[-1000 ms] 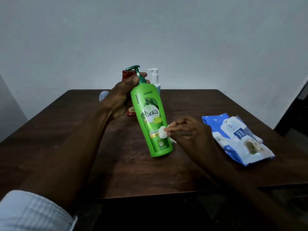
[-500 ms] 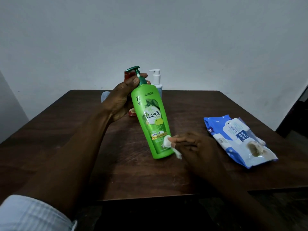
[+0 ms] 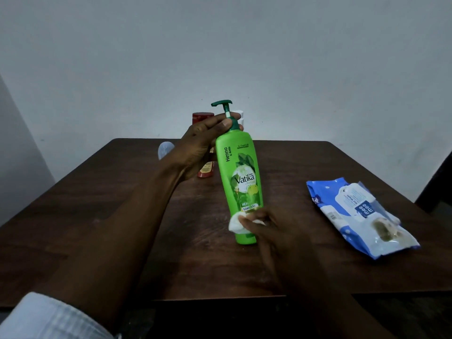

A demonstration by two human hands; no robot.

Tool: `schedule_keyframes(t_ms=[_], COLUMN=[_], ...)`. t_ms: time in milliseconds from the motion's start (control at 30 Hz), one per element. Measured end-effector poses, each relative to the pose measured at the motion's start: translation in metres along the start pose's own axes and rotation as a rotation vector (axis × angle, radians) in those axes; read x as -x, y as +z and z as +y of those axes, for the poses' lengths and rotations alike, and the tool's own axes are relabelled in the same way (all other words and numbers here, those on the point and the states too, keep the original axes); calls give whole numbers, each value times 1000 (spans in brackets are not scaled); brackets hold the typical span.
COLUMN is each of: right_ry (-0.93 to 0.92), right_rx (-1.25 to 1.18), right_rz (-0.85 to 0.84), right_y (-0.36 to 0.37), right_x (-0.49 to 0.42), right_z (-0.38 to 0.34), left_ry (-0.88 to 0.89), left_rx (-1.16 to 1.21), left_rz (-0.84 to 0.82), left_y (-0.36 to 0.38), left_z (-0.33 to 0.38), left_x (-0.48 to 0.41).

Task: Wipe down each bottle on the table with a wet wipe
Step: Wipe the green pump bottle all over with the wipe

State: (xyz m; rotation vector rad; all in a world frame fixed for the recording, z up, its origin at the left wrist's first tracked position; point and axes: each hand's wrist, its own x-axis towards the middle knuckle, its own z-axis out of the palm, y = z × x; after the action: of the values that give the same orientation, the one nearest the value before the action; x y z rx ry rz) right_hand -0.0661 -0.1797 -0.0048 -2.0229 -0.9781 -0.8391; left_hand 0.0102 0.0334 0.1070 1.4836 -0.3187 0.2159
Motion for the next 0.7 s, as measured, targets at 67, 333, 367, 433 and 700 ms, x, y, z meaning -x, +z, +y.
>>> schedule_keyframes(t_ms=[67,333,367,433,700], right_ry=[-49,-116,-122,-132,-28], right_rx=[22,64,79,116,127], right_rz=[-1,189,192,164,226], right_y=[0,-8,-9,-8,-19], right_x=[-22,-120,-125,-130,-119], right_z=[4,-6,-8,-12,-16], left_ry=[-4,36,33,21,-16], left_rx=[-31,-46,-47,-58,-135], left_rz=[-19,-129,-142,-135,-139], left_y=[2,6,6,5,15], left_z=[6,21,22,24,42], left_x=[0,-2,-1,0,2])
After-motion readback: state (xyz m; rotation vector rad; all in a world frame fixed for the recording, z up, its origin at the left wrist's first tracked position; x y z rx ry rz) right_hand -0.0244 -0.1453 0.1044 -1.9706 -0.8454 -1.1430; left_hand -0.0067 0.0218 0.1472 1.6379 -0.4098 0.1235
